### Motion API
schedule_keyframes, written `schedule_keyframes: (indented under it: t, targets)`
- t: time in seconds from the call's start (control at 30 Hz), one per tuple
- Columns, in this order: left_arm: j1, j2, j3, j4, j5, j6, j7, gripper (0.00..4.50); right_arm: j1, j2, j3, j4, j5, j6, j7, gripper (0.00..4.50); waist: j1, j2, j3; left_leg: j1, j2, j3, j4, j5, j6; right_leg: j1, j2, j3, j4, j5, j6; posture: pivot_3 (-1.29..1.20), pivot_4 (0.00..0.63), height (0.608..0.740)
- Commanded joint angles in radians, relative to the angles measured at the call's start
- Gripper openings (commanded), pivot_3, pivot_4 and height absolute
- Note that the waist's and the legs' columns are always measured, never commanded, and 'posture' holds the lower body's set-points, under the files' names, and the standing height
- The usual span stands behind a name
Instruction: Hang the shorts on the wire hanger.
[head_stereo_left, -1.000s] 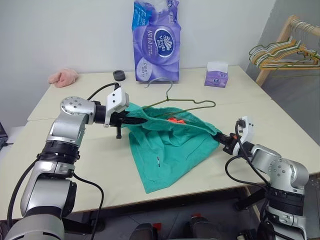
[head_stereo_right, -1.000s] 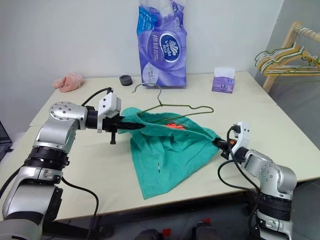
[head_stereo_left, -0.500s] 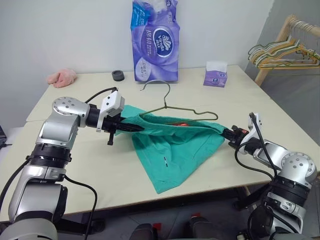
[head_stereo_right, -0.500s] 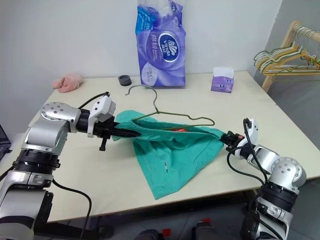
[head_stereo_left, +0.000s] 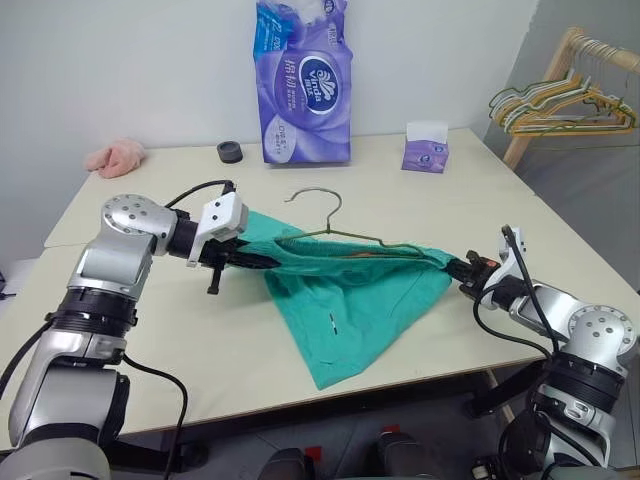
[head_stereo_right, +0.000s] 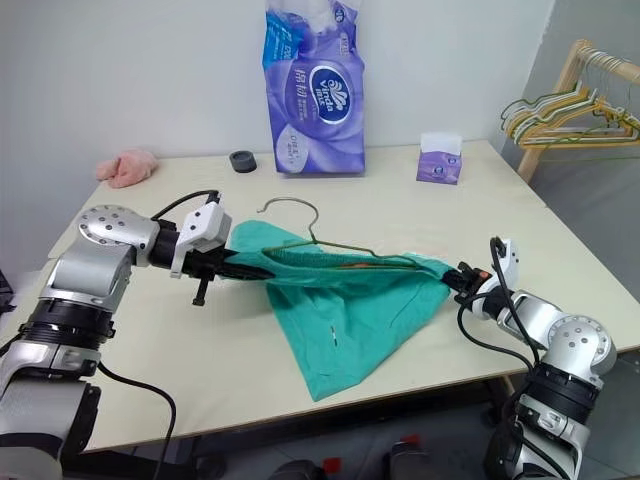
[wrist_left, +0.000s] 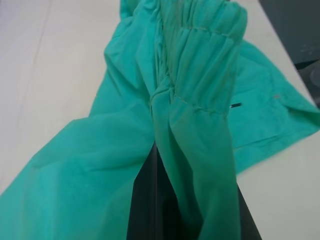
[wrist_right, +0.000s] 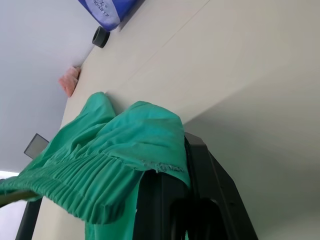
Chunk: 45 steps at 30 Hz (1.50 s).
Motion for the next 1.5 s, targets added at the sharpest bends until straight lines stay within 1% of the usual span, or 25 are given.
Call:
schedule_keyframes:
  t: [0.03, 0.33, 0.43, 0.5, 0.57, 0.63, 0.7, 0.83, 0.9, 1.07, 1.17, 1.37, 1.43, 1.5]
  targets:
    - [-0.033, 0.012, 0.019, 0.036, 0.023, -0.041, 0.020, 0.00, 0.001, -0.028, -0.028, -0.061, 0.023, -0.009, -0.020, 0.03, -0.001, 0.000, 0.000, 0.000, 0.000, 0.000, 0.000, 0.000, 0.000, 0.000, 0.000, 0.000, 0.000, 0.000, 0.000, -0.09, 0.044, 0.740]
    - [-0.044, 0.005, 0.012, 0.084, 0.052, -0.095, 0.013, 0.00, 0.037, -0.064, 0.043, -0.126, 0.059, 0.007, 0.016, 0.03, -0.001, 0.000, 0.000, 0.000, 0.000, 0.000, 0.000, 0.000, 0.000, 0.000, 0.000, 0.000, 0.000, 0.000, 0.000, -0.09, 0.045, 0.740]
    - [-0.036, 0.002, -0.003, 0.090, 0.074, -0.128, 0.017, 0.00, 0.070, -0.135, 0.160, -0.230, 0.061, 0.030, 0.077, 0.03, -0.001, 0.001, 0.000, -0.001, 0.000, 0.000, 0.000, 0.000, 0.000, 0.000, 0.000, 0.000, 0.000, 0.000, 0.000, -0.09, 0.045, 0.740]
    - [-0.029, 0.001, -0.010, 0.085, 0.082, -0.137, 0.012, 0.00, 0.074, -0.157, 0.191, -0.263, 0.067, 0.031, 0.091, 0.03, -0.002, 0.001, 0.000, -0.001, 0.000, 0.000, 0.000, 0.000, 0.000, 0.000, 0.000, 0.000, -0.001, 0.000, 0.000, -0.09, 0.045, 0.740]
    - [-0.024, 0.000, -0.019, 0.088, 0.104, -0.160, 0.023, 0.00, 0.077, -0.224, 0.245, -0.310, 0.061, 0.026, 0.139, 0.03, -0.002, 0.001, 0.001, -0.001, 0.000, 0.000, 0.000, 0.000, 0.000, 0.000, 0.000, -0.001, -0.001, 0.000, 0.000, -0.10, 0.045, 0.740]
    - [-0.022, -0.011, -0.025, 0.092, 0.123, -0.176, 0.044, 0.00, 0.086, -0.308, 0.326, -0.358, 0.027, -0.003, 0.195, 0.03, -0.001, 0.001, 0.001, -0.001, 0.000, 0.000, 0.000, 0.000, 0.000, -0.001, 0.000, -0.001, -0.001, 0.000, 0.001, -0.10, 0.045, 0.740]
    - [-0.014, -0.024, -0.036, 0.079, 0.132, -0.184, 0.053, 0.00, 0.085, -0.379, 0.395, -0.383, -0.004, -0.035, 0.243, 0.03, 0.000, 0.001, 0.001, -0.002, 0.000, -0.001, 0.000, 0.000, 0.001, 0.000, 0.000, -0.001, -0.002, 0.000, 0.001, -0.10, 0.045, 0.740]
    - [-0.010, -0.043, -0.053, 0.064, 0.160, -0.194, 0.077, 0.00, 0.049, -0.458, 0.485, -0.394, -0.052, -0.092, 0.309, 0.03, -0.001, 0.001, 0.001, -0.002, 0.000, 0.000, 0.001, 0.000, 0.001, 0.000, 0.000, -0.001, -0.002, -0.001, 0.001, -0.11, 0.044, 0.740]
    - [-0.012, -0.053, -0.060, 0.063, 0.170, -0.198, 0.092, 0.00, 0.018, -0.465, 0.508, -0.384, -0.055, -0.095, 0.328, 0.03, -0.001, 0.001, 0.001, -0.002, 0.000, 0.000, 0.001, 0.000, 0.001, 0.000, 0.000, -0.001, -0.002, -0.001, 0.001, -0.12, 0.045, 0.740]
    - [-0.005, -0.096, -0.091, 0.038, 0.203, -0.203, 0.136, 0.00, -0.111, -0.469, 0.577, -0.352, -0.060, -0.063, 0.361, 0.03, -0.001, 0.001, 0.001, -0.002, 0.000, -0.001, 0.001, 0.000, 0.001, -0.001, 0.000, -0.001, -0.002, 0.000, 0.001, -0.12, 0.048, 0.740]
    - [-0.002, -0.106, -0.098, 0.038, 0.217, -0.212, 0.154, 0.00, -0.156, -0.470, 0.594, -0.342, -0.062, -0.056, 0.378, 0.03, -0.001, 0.001, 0.001, -0.003, 0.000, -0.001, 0.001, 0.000, 0.001, -0.001, 0.000, -0.001, -0.002, 0.000, 0.001, -0.12, 0.049, 0.740]
    - [0.004, -0.127, -0.089, 0.042, 0.221, -0.215, 0.203, 0.00, -0.160, -0.482, 0.637, -0.359, -0.099, -0.088, 0.401, 0.03, 0.000, 0.001, 0.001, -0.003, 0.000, -0.002, 0.001, 0.000, 0.001, -0.001, -0.001, -0.002, -0.002, 0.000, 0.001, -0.12, 0.050, 0.740]
    - [0.009, -0.138, -0.084, 0.043, 0.222, -0.216, 0.224, 0.00, -0.131, -0.496, 0.638, -0.368, -0.118, -0.111, 0.413, 0.03, 0.000, 0.001, 0.001, -0.003, 0.000, -0.002, 0.001, 0.000, 0.001, -0.001, -0.001, -0.002, -0.002, 0.000, 0.001, -0.12, 0.050, 0.740]
    - [0.012, -0.144, -0.080, 0.046, 0.222, -0.216, 0.236, 0.00, -0.100, -0.530, 0.642, -0.388, -0.136, -0.142, 0.441, 0.43, 0.002, 0.001, 0.001, -0.003, 0.000, -0.002, 0.001, 0.000, 0.001, -0.001, -0.001, -0.002, -0.002, 0.000, 0.001, -0.12, 0.050, 0.740]
